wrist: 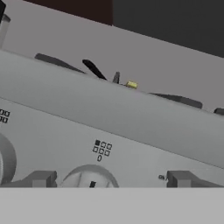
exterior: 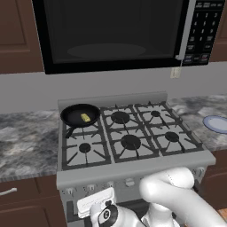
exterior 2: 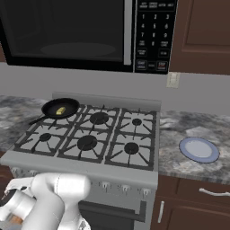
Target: Pick up the butter stick and place it in the pan. Then turn on the burner for the pan.
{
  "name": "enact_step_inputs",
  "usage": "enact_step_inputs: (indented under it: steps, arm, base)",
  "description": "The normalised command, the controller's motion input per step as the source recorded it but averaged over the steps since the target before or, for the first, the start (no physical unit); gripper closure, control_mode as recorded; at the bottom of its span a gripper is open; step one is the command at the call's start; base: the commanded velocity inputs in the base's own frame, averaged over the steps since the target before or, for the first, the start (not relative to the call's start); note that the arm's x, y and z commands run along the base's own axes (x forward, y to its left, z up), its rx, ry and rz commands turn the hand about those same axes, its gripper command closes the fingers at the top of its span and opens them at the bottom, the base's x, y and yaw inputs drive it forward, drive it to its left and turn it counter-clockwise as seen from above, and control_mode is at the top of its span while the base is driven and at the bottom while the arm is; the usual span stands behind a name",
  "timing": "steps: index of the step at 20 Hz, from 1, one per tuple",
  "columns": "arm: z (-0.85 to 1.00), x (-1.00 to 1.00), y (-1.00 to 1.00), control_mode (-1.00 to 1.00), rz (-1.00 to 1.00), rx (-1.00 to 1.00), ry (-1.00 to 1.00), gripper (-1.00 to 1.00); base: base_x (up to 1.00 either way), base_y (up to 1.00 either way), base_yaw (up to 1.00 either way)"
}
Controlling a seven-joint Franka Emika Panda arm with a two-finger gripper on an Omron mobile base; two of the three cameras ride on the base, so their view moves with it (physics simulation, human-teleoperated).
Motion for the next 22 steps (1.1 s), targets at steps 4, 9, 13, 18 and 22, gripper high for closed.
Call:
enact_step_inputs:
  steps: [4,9,13,18,22]
  arm:
    - [-0.29,0.14,-0.24,-1.00,-0.04,0.05,0.00,-1.00]
    - [-0.18,0.17,-0.06,-1.00,-0.01,0.02,0.00,-1.00]
    - [-0.06,0.20,0.00,-1.00,0.00,0.02,-0.03,-1.00]
    - [-0.09,0.21,0.00,-1.00,0.00,0.06,-0.03,-1.00]
    - [-0.03,0.23,-0.07,-1.00,0.00,0.08,-0.03,-1.00]
  base:
    - [0.00,0.00,0.00]
    - [0.00,0.00,0.00]
    - [0.00,0.00,0.00]
    - [0.00,0.00,0.00]
    - [0.00,0.00,0.00]
